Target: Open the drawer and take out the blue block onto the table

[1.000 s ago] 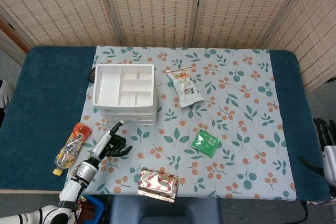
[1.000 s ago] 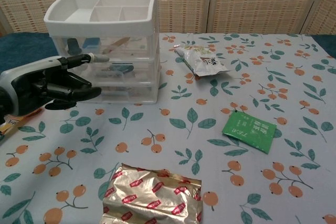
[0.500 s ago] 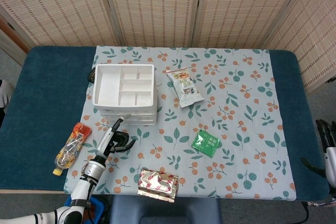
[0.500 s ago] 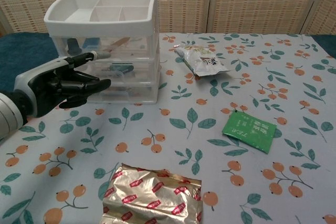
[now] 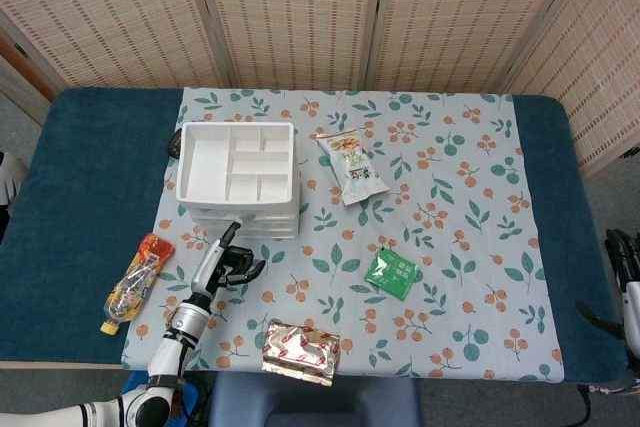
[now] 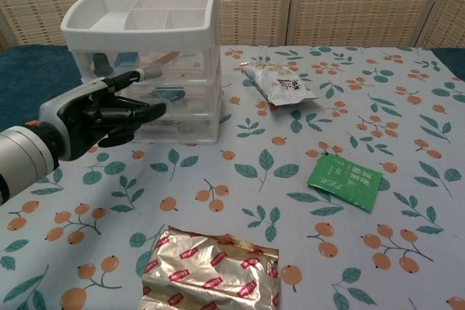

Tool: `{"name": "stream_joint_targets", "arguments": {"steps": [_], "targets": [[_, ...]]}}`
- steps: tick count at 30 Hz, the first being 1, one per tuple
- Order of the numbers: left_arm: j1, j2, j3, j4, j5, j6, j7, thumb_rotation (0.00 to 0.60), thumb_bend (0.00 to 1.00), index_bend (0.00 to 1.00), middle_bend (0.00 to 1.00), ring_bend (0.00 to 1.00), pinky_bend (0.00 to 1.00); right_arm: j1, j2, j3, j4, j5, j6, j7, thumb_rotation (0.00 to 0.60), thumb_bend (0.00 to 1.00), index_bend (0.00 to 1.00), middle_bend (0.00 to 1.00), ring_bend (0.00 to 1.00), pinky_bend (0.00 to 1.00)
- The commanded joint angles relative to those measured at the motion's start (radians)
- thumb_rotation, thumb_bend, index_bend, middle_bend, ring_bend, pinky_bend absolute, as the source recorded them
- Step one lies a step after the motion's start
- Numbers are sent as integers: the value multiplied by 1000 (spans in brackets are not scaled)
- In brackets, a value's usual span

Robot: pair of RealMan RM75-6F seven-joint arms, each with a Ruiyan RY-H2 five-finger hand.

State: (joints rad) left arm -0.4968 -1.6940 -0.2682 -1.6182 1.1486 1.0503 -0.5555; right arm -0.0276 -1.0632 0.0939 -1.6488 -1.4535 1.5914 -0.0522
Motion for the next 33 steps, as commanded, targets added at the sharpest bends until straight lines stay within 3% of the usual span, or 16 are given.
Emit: {"name": "stream_joint_targets", "arguments": {"steps": [1, 20, 33], "targets": [[-2, -5, -7, 5, -7, -5, 0, 600, 309, 119, 852, 920, 1000, -1, -1, 0, 2, 0, 1, 1, 600, 93, 0, 78, 34, 133], [-13, -25, -50, 25, -19, -42, -41, 600, 309, 148, 852, 920, 1000, -7, -1, 2, 9, 7, 2, 9, 600, 93, 0, 78, 34, 132], [-22, -33, -77, 51, -51, -69, -55, 600, 309, 222, 851, 921, 1000, -12, 0, 2, 8, 8, 4, 9, 600, 93, 0, 78, 34, 132]]}}
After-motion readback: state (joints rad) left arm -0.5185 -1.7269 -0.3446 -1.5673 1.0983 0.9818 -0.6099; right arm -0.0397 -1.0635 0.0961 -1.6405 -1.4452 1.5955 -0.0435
